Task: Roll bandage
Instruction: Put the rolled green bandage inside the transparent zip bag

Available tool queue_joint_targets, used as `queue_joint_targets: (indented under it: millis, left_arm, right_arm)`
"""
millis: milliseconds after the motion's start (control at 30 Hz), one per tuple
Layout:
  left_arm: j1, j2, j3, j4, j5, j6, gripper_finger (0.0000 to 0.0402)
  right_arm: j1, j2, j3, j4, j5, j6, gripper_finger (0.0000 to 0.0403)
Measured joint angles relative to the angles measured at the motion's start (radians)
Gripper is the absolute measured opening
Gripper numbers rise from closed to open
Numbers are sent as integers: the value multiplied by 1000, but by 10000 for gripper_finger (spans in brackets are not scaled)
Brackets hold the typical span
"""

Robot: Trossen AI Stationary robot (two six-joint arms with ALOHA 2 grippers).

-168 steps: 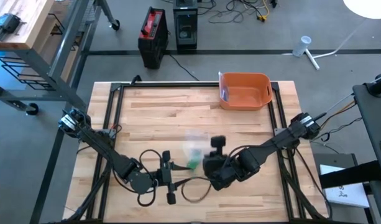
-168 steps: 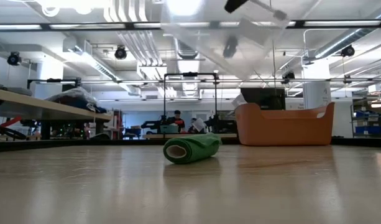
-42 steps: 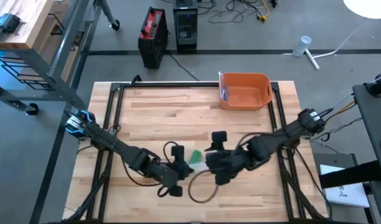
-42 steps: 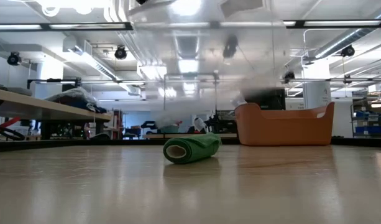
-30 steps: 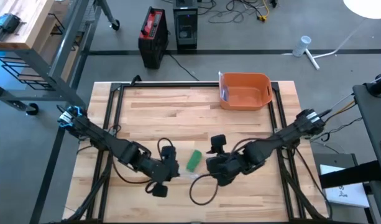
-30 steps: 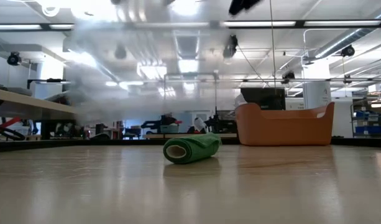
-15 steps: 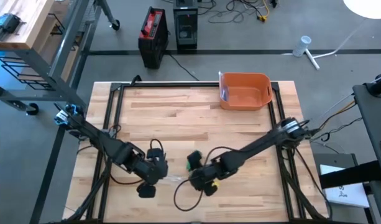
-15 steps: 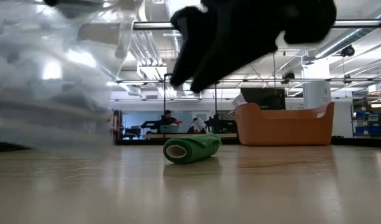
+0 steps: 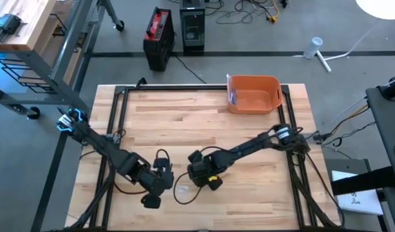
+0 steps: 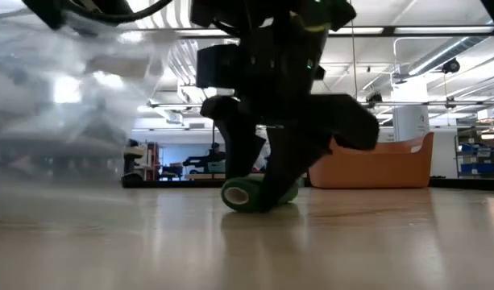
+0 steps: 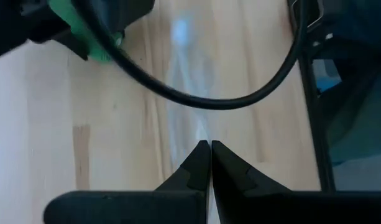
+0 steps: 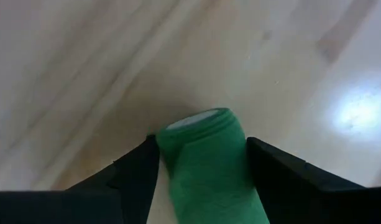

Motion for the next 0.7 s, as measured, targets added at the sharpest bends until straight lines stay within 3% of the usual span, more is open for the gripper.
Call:
queue_joint_targets:
  millis: [267, 533, 700]
  left_arm:
    - [0, 1, -6, 7, -11, 0, 0]
    - [-5, 1, -6, 22, -68, 5, 0]
    - [-9, 1, -6, 38, -112, 14, 0]
  right_arm:
    - [-23, 17, 19, -20, -44, -16, 219]
    - [-28, 7, 18, -17, -44, 8, 156]
    - [-18, -110, 49, -222, -43, 106, 130]
